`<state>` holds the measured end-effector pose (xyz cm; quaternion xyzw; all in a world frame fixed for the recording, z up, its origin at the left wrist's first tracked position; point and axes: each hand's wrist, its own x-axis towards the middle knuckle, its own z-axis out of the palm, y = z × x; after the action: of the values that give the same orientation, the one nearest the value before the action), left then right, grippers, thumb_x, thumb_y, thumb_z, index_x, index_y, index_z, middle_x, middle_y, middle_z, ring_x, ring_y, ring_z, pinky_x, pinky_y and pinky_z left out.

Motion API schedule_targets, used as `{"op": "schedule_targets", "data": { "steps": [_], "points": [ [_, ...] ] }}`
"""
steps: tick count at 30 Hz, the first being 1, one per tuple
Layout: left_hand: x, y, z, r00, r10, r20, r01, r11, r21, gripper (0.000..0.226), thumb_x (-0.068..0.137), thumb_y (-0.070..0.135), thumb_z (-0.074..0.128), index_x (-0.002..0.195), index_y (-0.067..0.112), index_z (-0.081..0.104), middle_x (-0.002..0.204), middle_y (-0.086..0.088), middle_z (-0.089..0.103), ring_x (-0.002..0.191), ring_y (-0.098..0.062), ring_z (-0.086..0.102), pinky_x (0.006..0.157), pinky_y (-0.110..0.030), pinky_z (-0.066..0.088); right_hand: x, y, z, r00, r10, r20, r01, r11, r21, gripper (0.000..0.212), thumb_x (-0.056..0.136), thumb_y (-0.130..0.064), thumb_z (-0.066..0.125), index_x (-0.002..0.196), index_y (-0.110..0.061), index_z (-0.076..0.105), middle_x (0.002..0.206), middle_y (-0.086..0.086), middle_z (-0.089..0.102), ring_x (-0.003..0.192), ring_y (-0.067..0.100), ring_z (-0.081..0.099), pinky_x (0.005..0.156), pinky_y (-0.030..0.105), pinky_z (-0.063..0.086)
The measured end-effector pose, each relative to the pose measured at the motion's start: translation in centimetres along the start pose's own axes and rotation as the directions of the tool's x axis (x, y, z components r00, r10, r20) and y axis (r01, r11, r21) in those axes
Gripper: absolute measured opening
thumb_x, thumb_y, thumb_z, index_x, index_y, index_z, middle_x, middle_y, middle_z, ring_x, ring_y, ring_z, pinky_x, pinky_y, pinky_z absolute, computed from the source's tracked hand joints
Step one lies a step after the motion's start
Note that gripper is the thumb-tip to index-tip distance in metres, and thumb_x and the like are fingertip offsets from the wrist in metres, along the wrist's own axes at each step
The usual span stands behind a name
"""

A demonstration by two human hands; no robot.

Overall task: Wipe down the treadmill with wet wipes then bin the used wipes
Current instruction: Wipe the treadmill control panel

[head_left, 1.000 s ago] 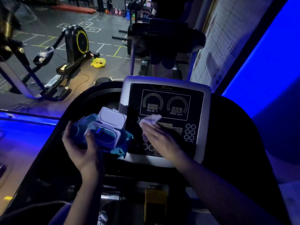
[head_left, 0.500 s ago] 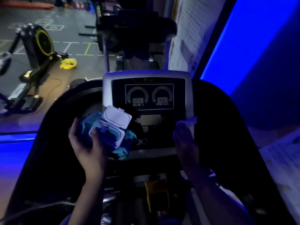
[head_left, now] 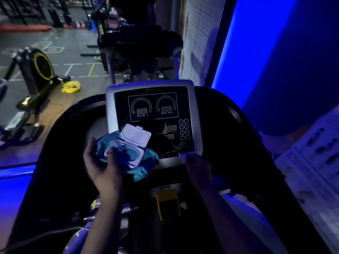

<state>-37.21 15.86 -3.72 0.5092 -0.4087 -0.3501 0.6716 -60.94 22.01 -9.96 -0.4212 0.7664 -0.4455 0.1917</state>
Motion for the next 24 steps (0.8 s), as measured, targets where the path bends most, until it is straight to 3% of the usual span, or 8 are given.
{"op": "schedule_targets", "data": {
  "steps": [3,6,9,12,14,17,22,24],
  "points": [
    [-2.5,1.4,-0.5,0.999,-0.029,-0.043,0.027,0.998,-0.052,0.051,0.1,0.009,0.066,0.146,0.027,0.052,0.146,-0.001,0.058,0.136,-0.021,0.057,0.12,-0.052,0.043,-2.3,0.5,-3.1,0.977,0.215,-0.008,-0.208,0.956,0.207,0.023,0.096,-0.029,0.065,0.077,-0.021,0.072,0.067,-0.005,0.07,0.064,0.011,0.065,0.057,0.022,0.047],
    [-7.0,1.6,-1.1,0.99,-0.113,-0.084,0.1,0.985,-0.138,0.051,0.099,0.01,0.069,0.146,0.021,0.055,0.144,0.001,0.06,0.133,-0.019,0.059,0.118,-0.055,0.043,-6.0,1.8,-6.0,0.941,0.333,0.059,-0.326,0.848,0.418,0.018,0.094,-0.032,0.066,0.091,-0.017,0.076,0.08,0.001,0.076,0.076,0.016,0.073,0.072,0.04,0.061],
    [-12.8,1.7,-2.3,0.982,-0.158,-0.102,0.141,0.978,-0.154,0.051,0.095,0.01,0.072,0.143,0.02,0.056,0.135,0.006,0.065,0.124,-0.01,0.064,0.118,-0.057,0.043,-10.1,2.7,-9.9,0.902,0.358,0.24,-0.416,0.575,0.704,0.025,0.092,-0.022,0.072,0.102,0.001,0.069,0.089,0.016,0.068,0.068,0.015,0.069,0.062,0.028,0.059],
    [-18.9,2.4,-4.3,0.978,-0.185,-0.098,0.17,0.975,-0.143,0.05,0.095,0.007,0.071,0.141,0.022,0.055,0.136,0.0,0.064,0.119,-0.007,0.063,0.119,-0.049,0.044,-14.7,4.1,-13.0,0.855,0.256,0.452,-0.515,0.313,0.798,0.052,0.069,-0.037,0.089,0.107,-0.006,0.07,0.1,0.014,0.072,0.084,0.024,0.072,0.079,0.037,0.062],
    [-23.0,2.6,-6.4,0.975,-0.215,-0.053,0.204,0.965,-0.164,0.047,0.093,0.016,0.074,0.134,0.033,0.06,0.145,-0.007,0.061,0.128,-0.02,0.062,0.119,-0.053,0.043,-17.9,5.8,-13.9,0.87,0.292,0.396,-0.484,0.358,0.798,0.035,0.097,-0.023,0.062,0.126,-0.003,0.063,0.118,0.013,0.071,0.104,0.027,0.071,0.099,0.048,0.054],
    [-27.1,2.9,-10.1,0.96,-0.278,-0.024,0.271,0.95,-0.154,0.043,0.09,0.029,0.078,0.128,0.044,0.066,0.148,-0.013,0.06,0.13,-0.032,0.062,0.114,-0.053,0.046,-22.5,6.0,-16.0,0.839,0.342,0.424,-0.527,0.312,0.791,0.029,0.106,-0.024,0.046,0.124,-0.014,0.066,0.122,0.001,0.072,0.114,0.017,0.068,0.103,0.038,0.05],
    [-31.5,4.4,-12.2,0.908,-0.413,0.066,0.418,0.889,-0.185,0.039,0.101,0.006,0.067,0.125,0.037,0.065,0.114,-0.021,0.066,0.073,-0.012,0.068,0.062,-0.02,0.056,-28.0,7.3,-19.1,0.809,0.449,0.381,-0.517,0.232,0.824,0.028,0.106,-0.029,0.045,0.117,-0.014,0.066,0.122,0.007,0.072,0.112,0.022,0.07,0.099,0.039,0.052],
    [-32.5,4.4,-12.4,0.884,-0.454,0.112,0.467,0.869,-0.162,0.041,0.095,0.011,0.073,0.127,0.036,0.068,0.127,-0.024,0.068,0.089,-0.023,0.072,0.075,-0.032,0.06,-30.0,7.5,-20.6,0.816,0.459,0.35,-0.483,0.209,0.85,0.036,0.106,-0.028,0.042,0.126,-0.006,0.064,0.123,0.011,0.071,0.113,0.025,0.069,0.102,0.041,0.05]
  ]
}}
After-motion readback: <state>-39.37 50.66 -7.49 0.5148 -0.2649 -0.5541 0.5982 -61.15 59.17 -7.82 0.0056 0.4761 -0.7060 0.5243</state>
